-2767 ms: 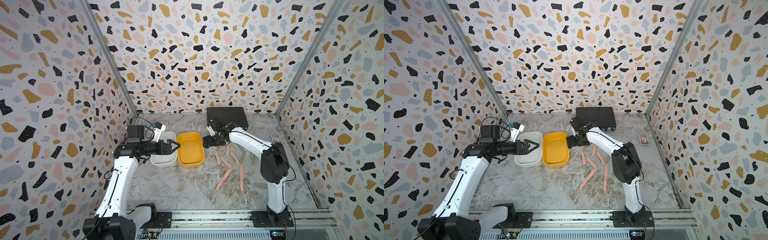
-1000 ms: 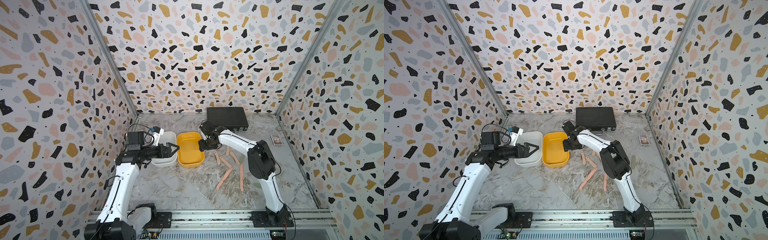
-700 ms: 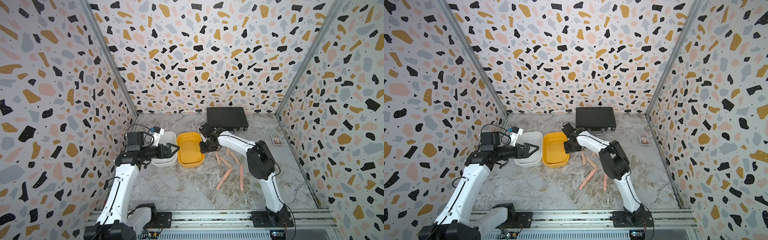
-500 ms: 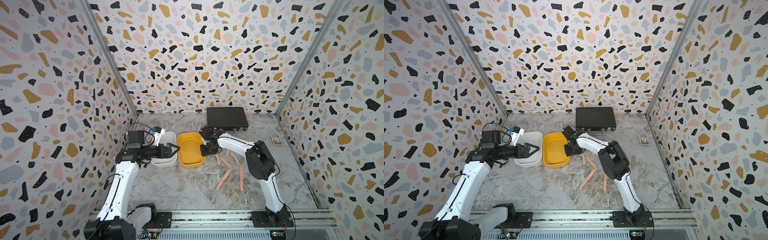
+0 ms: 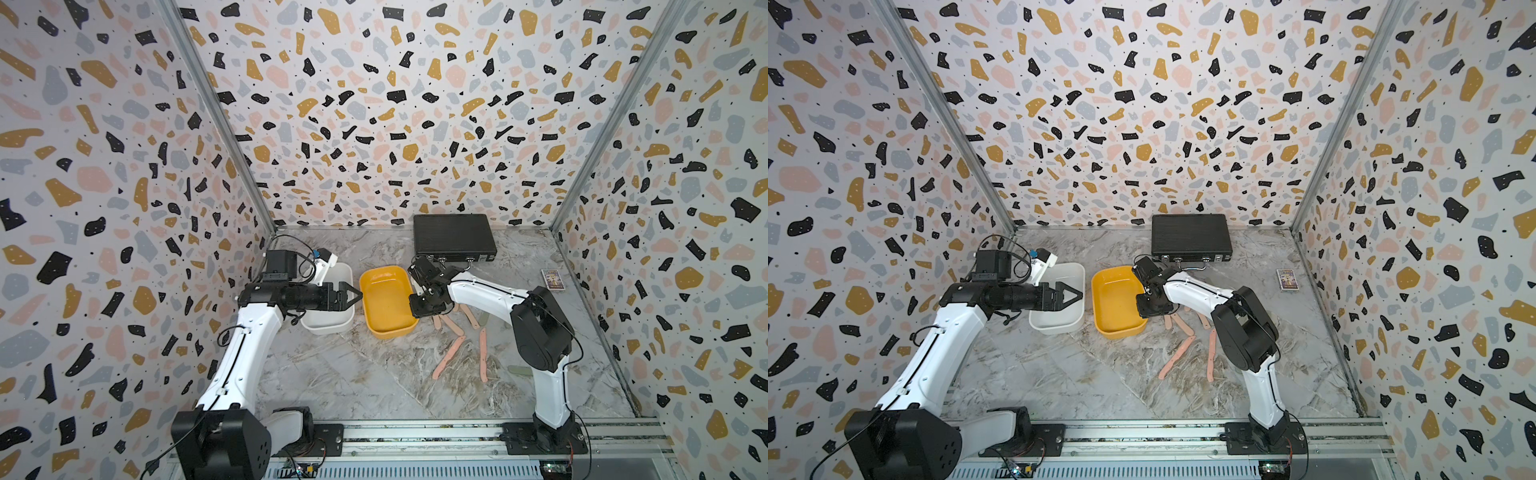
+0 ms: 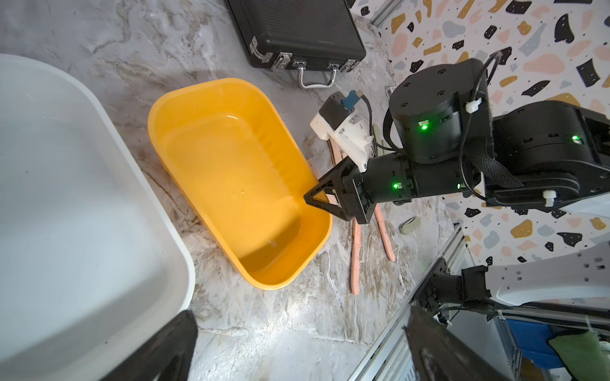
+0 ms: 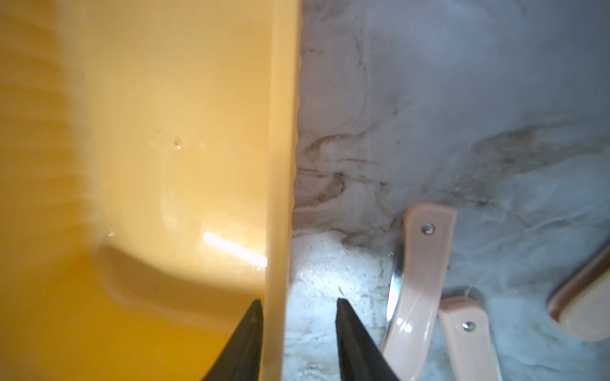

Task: Place the fruit knives into the storage box by color
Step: Move the storage box to the center of the board.

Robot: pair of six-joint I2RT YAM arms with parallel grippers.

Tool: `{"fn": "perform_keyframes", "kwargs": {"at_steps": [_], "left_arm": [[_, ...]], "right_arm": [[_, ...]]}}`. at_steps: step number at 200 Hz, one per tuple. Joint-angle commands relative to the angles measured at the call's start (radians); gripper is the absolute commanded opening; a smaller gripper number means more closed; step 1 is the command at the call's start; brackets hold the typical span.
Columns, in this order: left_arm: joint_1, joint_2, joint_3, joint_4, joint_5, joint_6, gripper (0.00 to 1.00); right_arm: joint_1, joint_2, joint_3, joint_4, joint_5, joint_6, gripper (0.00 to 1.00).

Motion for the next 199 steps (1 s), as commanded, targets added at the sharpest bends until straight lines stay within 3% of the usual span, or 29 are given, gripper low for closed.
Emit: {"fn": "perform_keyframes", "kwargs": {"at_steps": [1,80,199], "left_arm": [[-0.025,0.004,0.029,-0.01,-0.033,0.025,0.99],[-0.062,0.044,0.054,-0.028,-0.046,0.039,0.99],[-0.075,0.009,0.007,0.015,-0.064,0.016,0.99]], "right_arm": [[0.009,-0.057,-0.04,-0.002,-0.008,0.013,0.39],[0.066,-0.163,-0.173,-0.004,-0.017,0.021,0.46],[0.133,-0.219,-0.231,-0.008,-0.005,0.034,0.49]]}}
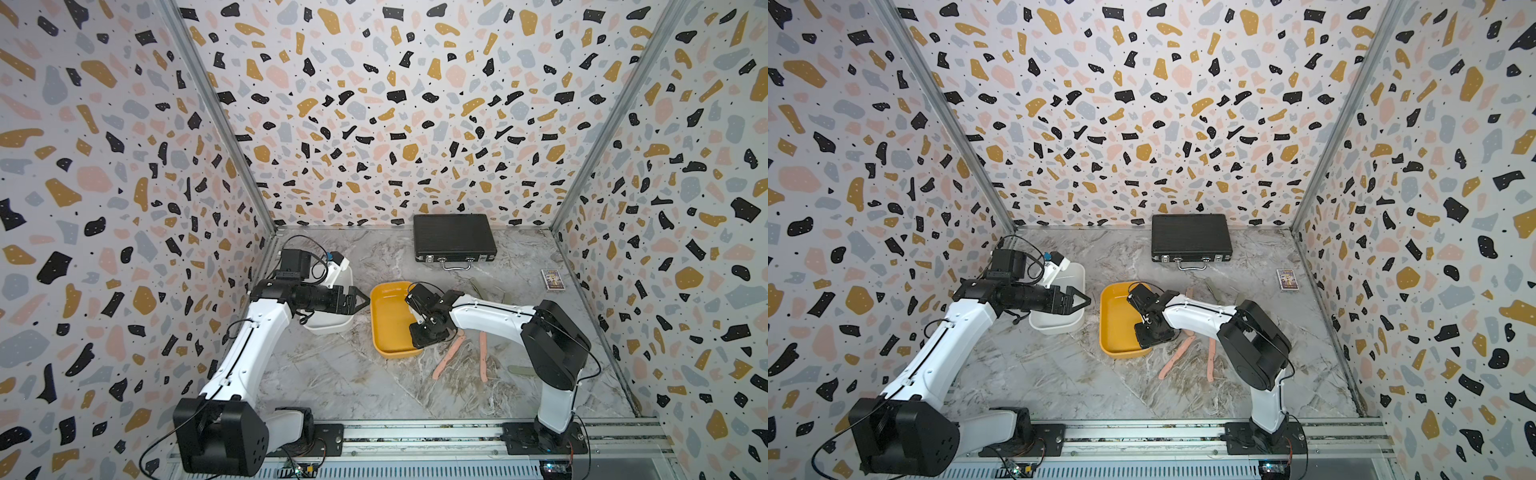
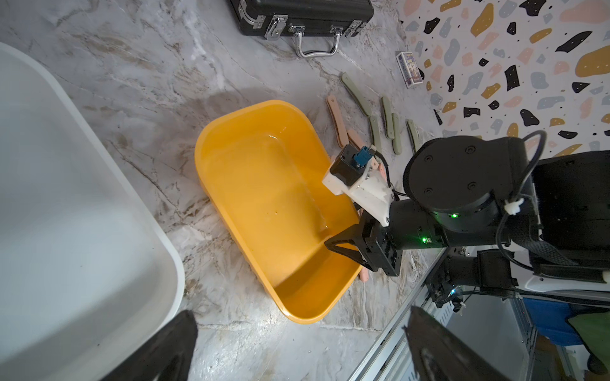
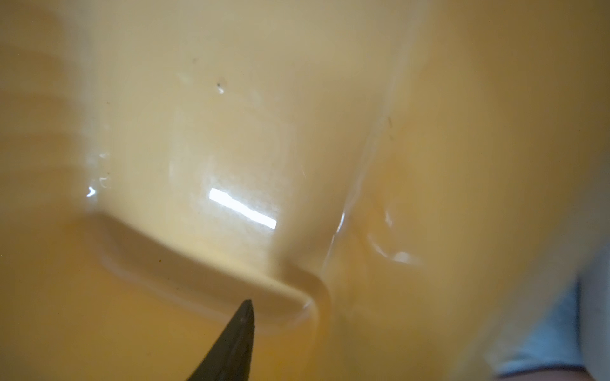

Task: Place the fruit knives into the storage box by color
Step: Move the storage box to the center of the board, then pick up the fruit knife from the center of the board.

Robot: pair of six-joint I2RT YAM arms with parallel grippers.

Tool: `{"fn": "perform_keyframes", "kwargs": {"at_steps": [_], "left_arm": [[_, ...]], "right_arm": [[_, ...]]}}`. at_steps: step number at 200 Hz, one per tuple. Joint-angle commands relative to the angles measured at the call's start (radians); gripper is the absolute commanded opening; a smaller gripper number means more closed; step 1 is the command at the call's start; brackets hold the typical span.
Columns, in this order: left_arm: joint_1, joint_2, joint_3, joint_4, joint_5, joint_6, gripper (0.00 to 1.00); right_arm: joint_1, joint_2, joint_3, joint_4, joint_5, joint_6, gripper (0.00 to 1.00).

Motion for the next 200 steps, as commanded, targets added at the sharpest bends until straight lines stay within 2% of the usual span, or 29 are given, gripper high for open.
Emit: {"fn": "perform_keyframes", "kwargs": {"at_steps": [1,43,75,106,153,200], "left_arm": [[-0.004,-0.021,0.01,0.018,-0.007,0.003,0.99],[-0.003,0.037,0.181,-0.063,-0.012,0.018,0.99],[-0.004,0.071,0.269,-0.044,0.027,-0.022,0.99],[-0.003,0.076,0.197,0.045,0.098,-0.096,0.99],[-0.004,0.055,0.149,0.007,0.11,-0.026,0.99],[-0.004,-0.008,-0.006,0.124,0.158,-0.069,0.99]], "right_arm": [[0.005,-0.083,0.004,-0.026,0.019,0.006,0.49],[0.005,-0.135,0.051,-0.046,0.042,-0.013,0.61],[-0.007,-0.177,0.065,-0.054,0.068,-0.025,0.67],[-0.051,-0.229,0.058,-0.065,0.1,-0.035,0.7],[-0.102,-0.278,-0.002,-0.083,0.142,-0.035,0.71],[-0.114,-0.34,-0.124,-0.086,0.168,0.004,0.71]]}}
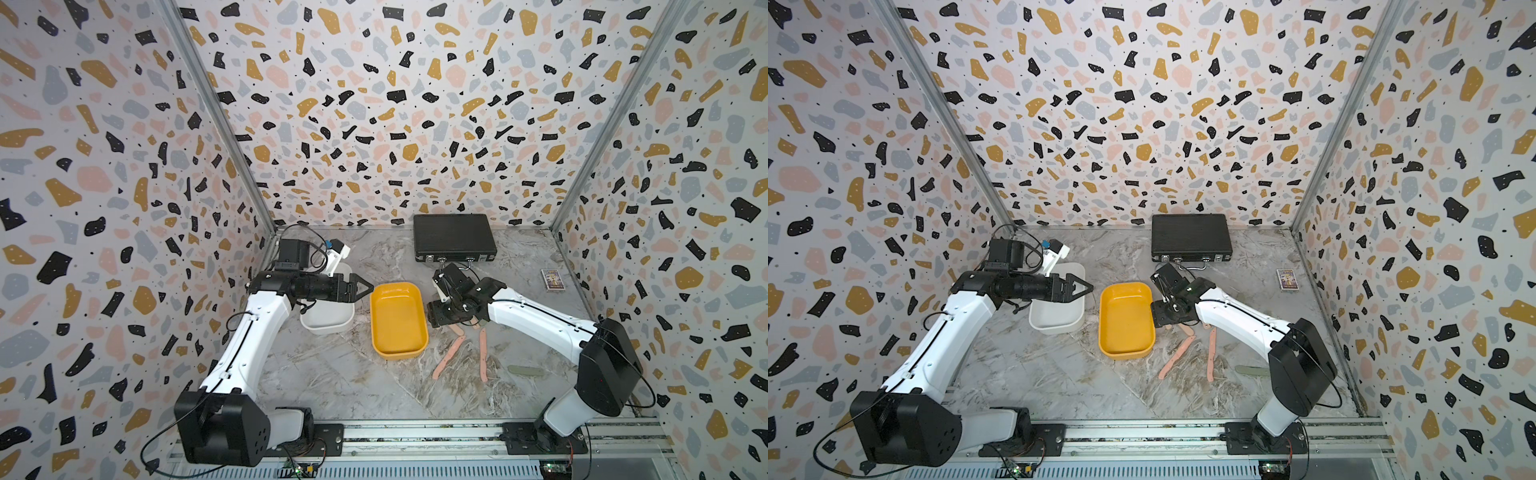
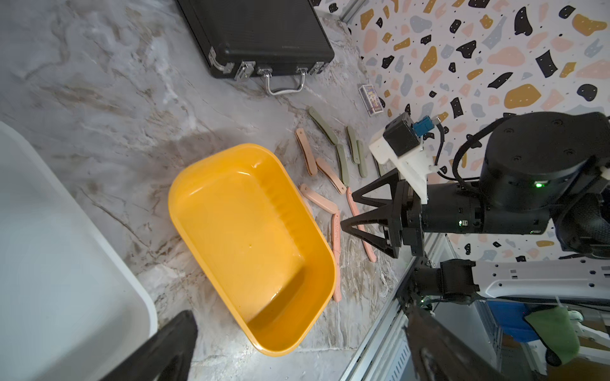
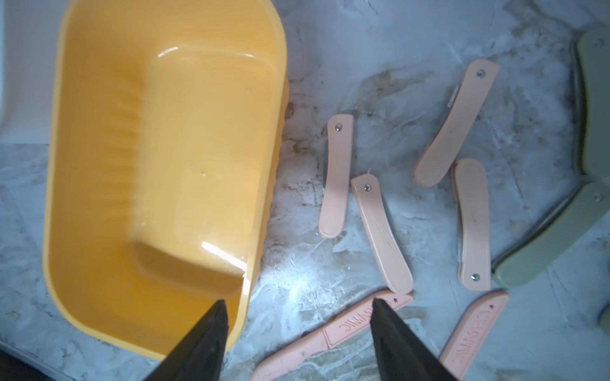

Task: Place the fruit knives into the storage box by color
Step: Pick up the fruit knife from the center of the board.

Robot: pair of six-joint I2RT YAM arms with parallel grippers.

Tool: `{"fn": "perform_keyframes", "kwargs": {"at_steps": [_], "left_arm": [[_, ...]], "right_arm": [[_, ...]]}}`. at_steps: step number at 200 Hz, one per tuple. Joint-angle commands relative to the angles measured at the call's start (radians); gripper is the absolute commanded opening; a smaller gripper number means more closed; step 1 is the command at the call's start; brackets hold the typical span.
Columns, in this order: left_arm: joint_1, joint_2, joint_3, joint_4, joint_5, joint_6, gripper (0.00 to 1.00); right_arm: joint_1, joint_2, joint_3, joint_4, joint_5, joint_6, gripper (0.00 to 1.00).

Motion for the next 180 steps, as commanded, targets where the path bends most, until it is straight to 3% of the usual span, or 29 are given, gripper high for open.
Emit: {"fn": "perform_keyframes", "kwargs": {"at_steps": [1,75,180], "left_arm": [[-0.005,-0.036,-0.041,0.069,0.042,-0.009,0.99],[-0.006,0.006,-0.04,0.036,0.083,0.02,0.99],[-0.01,-0.007,-0.06,0.051,0.087,0.018,0.99]], "right_arm": [[-0.001,-0.062,-0.058,-0.043,0.031,0.028,0.71],[0.028,-0.168,-0.285,0.007,0.024,0.187,0.69],[0.138,-0.04,-0.265,0.019,0.08,0.283,0.66]]}}
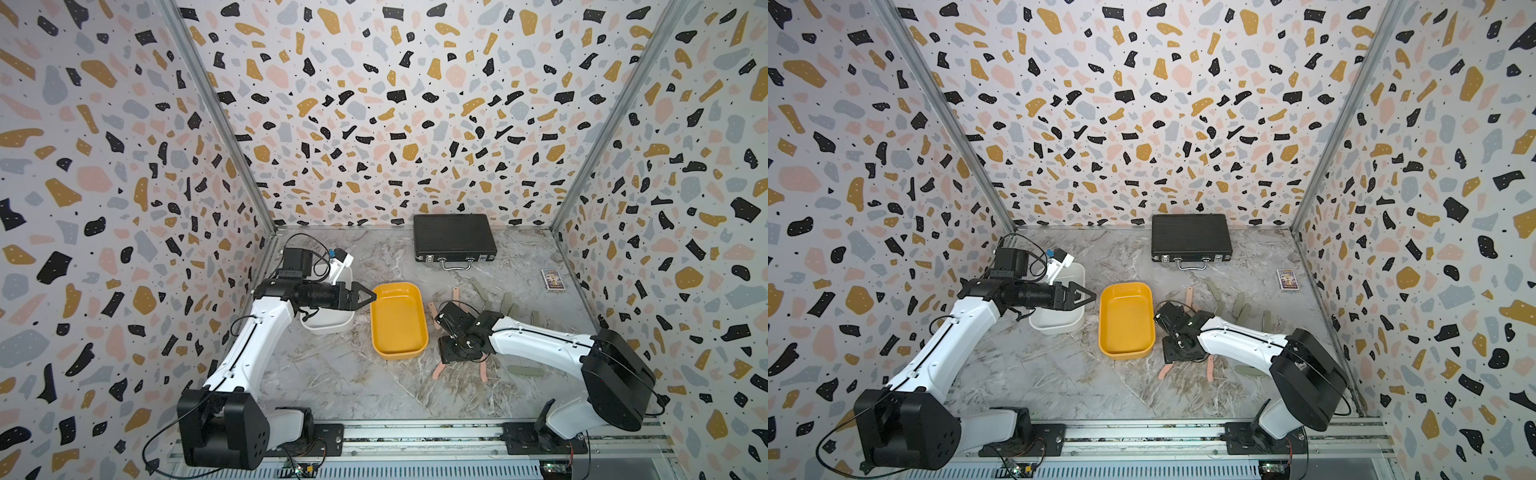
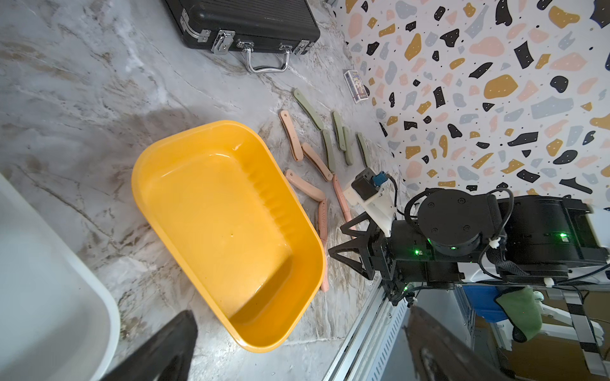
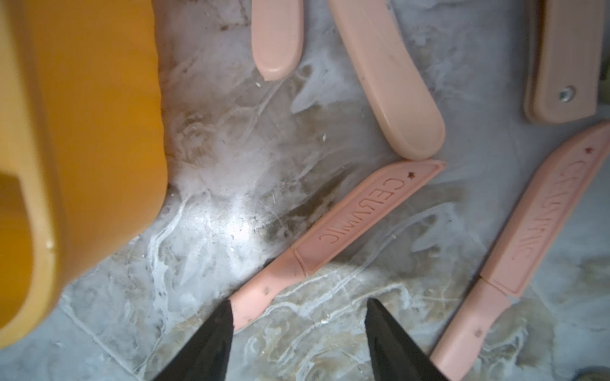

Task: Place the fruit knives into the storage box by color
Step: Pick up the fruit knife from the center of the board.

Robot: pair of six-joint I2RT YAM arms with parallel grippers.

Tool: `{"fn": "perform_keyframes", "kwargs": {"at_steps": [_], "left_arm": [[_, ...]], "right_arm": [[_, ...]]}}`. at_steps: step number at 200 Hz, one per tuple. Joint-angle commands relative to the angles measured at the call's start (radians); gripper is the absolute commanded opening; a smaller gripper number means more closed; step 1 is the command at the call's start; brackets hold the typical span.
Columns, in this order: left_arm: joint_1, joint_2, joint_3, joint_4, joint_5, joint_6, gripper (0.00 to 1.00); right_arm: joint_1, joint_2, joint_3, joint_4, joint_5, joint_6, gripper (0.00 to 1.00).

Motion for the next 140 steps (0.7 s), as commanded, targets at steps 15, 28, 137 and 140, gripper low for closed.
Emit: {"fn": "perform_keyframes", "kwargs": {"at_steps": [15,28,137,140], "left_arm": [[-0.006,-0.009,-0.011,0.021,0.024,0.015,0.99],[-0.007,-0.004,-0.01,0.021,0.026,0.014,0.99],[-0.01,0.003,-0.006,0.009,0.03,0.02,0.99],[-0.01,0.003,-0.006,0.009,0.03,0.019,0.99]], "right_arm": [[0.039,0.048,0.035,-0.039,0.053,0.045,0.66],[0.054,0.058,0.045,-0.052,0.064,0.047,0.65],[0.102,0.099,0.09,-0.092,0.095,0.064,0.65],[0.102,0.102,0.092,-0.094,0.094,0.062,0.65]]}}
